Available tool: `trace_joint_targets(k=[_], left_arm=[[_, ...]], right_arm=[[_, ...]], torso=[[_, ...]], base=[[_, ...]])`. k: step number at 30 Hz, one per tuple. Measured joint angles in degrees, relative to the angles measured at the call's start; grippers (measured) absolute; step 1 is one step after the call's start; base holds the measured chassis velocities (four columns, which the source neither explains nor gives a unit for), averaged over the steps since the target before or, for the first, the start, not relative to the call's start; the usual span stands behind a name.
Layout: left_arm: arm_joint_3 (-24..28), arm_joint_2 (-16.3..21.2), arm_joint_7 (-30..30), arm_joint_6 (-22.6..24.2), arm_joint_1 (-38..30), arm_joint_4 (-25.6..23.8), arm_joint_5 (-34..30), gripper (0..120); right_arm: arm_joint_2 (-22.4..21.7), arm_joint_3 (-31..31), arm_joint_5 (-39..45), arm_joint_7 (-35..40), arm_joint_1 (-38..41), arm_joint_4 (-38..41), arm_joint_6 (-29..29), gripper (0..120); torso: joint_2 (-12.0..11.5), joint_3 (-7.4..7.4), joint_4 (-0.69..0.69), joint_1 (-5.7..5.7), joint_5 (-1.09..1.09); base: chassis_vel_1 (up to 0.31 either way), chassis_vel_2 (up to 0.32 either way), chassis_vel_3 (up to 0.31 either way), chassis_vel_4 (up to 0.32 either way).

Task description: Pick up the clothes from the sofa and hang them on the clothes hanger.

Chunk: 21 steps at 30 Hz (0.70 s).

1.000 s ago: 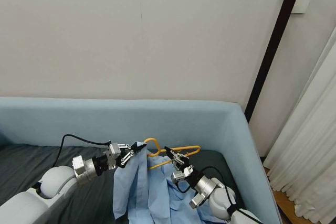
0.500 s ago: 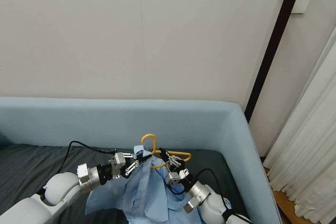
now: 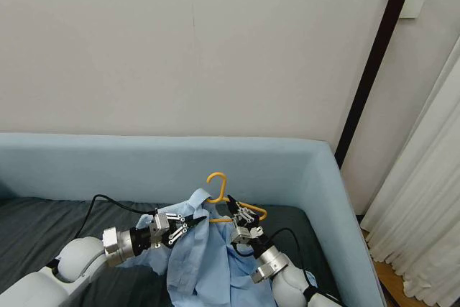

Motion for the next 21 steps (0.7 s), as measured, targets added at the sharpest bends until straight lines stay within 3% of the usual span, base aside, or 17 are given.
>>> trace_joint_targets(k=[13,21], left_arm=[[0.33,0.02,-0.17,-0.49,-0.8,0.48,0.34,0],[0.34,-0.14,-0.4,-2.75,0.89,0.41,-2.57,26]], right_arm=[[0.66,0.09,4.0,1.82,-0.42,0.79,0.05,5],[0.77,0.75,4.65,2.76,-0.73,1.11,0.7,5]], torso=[[0.0,0.0,0.0,0.0,0.0],[0.0,0.0,0.0,0.0,0.0]], base=[[0.0,0.0,0.0,0.0],[0.0,0.0,0.0,0.0]])
